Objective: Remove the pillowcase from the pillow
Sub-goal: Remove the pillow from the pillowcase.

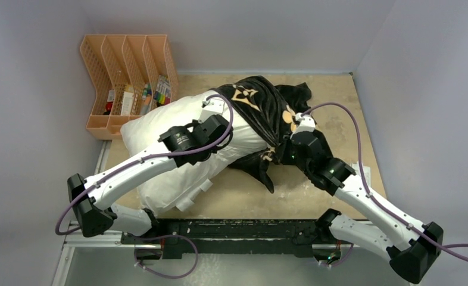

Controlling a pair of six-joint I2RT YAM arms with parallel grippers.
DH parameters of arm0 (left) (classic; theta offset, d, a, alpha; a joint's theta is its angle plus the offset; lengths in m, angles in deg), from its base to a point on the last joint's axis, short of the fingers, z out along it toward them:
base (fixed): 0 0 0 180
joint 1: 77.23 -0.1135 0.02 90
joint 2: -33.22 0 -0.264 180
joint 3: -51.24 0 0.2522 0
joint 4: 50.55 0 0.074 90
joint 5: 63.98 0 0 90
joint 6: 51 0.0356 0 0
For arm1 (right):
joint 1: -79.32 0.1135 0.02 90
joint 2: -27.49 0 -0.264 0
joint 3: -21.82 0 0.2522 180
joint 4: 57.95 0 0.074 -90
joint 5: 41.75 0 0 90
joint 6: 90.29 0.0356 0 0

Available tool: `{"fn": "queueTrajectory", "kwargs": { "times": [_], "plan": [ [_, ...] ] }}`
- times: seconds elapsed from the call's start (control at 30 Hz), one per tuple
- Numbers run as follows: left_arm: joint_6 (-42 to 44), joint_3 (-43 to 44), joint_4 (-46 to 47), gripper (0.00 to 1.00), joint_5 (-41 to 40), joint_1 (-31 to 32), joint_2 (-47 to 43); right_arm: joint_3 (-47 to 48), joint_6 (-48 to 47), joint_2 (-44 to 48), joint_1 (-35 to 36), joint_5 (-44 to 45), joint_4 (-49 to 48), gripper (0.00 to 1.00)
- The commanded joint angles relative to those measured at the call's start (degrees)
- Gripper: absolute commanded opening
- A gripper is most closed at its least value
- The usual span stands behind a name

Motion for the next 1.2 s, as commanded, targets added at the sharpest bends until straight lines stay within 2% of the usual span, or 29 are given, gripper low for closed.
{"fn": "queueTrajectory", "kwargs": {
  "times": [0.0, 0.03, 0.1, 0.13, 0.2, 0.23, 0.3, 0.33, 0.4, 0.43, 0.5, 0.6, 0.67, 0.73, 0.83, 0.9, 0.93, 1.07, 1.13, 1.17],
  "plan": [
    [4.63, -1.43, -14.00, 0.00, -9.74, -4.38, -4.01, -1.11, -13.54, 0.51, -2.98, -17.69, -4.81, 0.15],
    [5.57, -1.99, -12.98, 0.00, -7.90, -4.38, -4.63, -0.31, -15.35, 0.42, -2.98, -23.62, -7.52, 0.21],
    [7.44, -3.22, -10.66, 0.00, -4.21, -4.29, -6.38, 2.48, -17.53, 0.25, -2.98, -34.21, -10.17, 0.40],
    [8.31, -3.93, -9.49, 0.00, -2.52, -4.29, -7.51, 4.93, -18.21, 0.12, -3.02, -36.66, -9.53, 0.49],
    [10.03, -5.01, -7.71, 0.00, 1.27, -4.29, -9.54, 10.23, -19.08, -0.11, -3.00, -35.81, -5.38, 0.63],
    [10.71, -5.35, -7.21, 0.00, 3.40, -4.29, -10.35, 12.63, -19.22, -0.27, -3.01, -34.63, -3.08, 0.65],
    [12.38, -6.25, -6.19, 0.00, 8.27, -4.25, -11.64, 17.21, -19.28, -1.30, -2.98, -24.42, -0.12, 0.73],
    [12.66, -6.66, -5.93, 0.00, 9.72, -4.21, -11.99, 18.97, -18.82, -2.22, -3.00, -16.49, 1.27, 0.78],
    [12.63, -6.69, -5.98, 0.00, 10.64, -4.20, -12.31, 23.15, -18.38, -6.47, -3.64, -2.00, 5.12, 0.83],
    [12.56, -6.71, -5.99, 0.00, 10.73, -4.18, -12.42, 25.96, -18.36, -9.50, -5.06, 1.12, 7.49, 0.85],
    [11.89, -6.29, -6.56, 0.00, 9.62, -4.20, -12.43, 30.76, -18.37, -17.25, -9.73, -5.56, 11.58, 0.88],
    [10.47, -5.89, -7.37, 0.00, 7.56, -4.21, -12.27, 31.85, -16.59, -24.81, -13.00, -22.66, 11.27, 0.89],
    [9.05, -6.02, -7.68, 0.00, 6.97, -4.21, -12.02, 29.51, -14.75, -28.23, -13.04, -31.16, 8.65, 0.79],
    [7.47, -6.32, -8.17, 0.00, 5.79, -4.21, -11.97, 27.43, -14.08, -30.49, -13.05, -32.37, 8.22, 0.64],
    [5.04, -6.74, -8.91, 0.00, 3.83, -4.21, -12.32, 25.77, -14.41, -30.53, -14.66, -19.97, 10.05, 0.39],
    [3.23, -7.00, -9.74, 0.00, 2.45, -4.15, -12.60, 24.77, -16.23, -28.98, -18.95, -12.50, 10.23, 0.13],
    [2.34, -7.36, -10.21, 0.00, 1.76, -4.28, -12.82, 24.33, -16.97, -28.29, -21.98, -9.66, 10.19, 0.07],
    [-1.97, -9.15, -12.59, 0.00, 0.12, -4.52, -14.07, 23.10, -19.24, -26.73, -35.88, -8.99, 10.21, 0.04],
    [-3.58, -10.24, -12.95, 0.00, 0.80, -4.71, -15.49, 22.80, -19.39, -26.61, -37.73, -12.43, 10.93, 0.03],
    [-4.08, -10.91, -12.68, 0.00, 1.14, -4.73, -16.29, 22.67, -19.61, -26.36, -37.74, -16.99, 10.86, 0.00]
  ]
}}
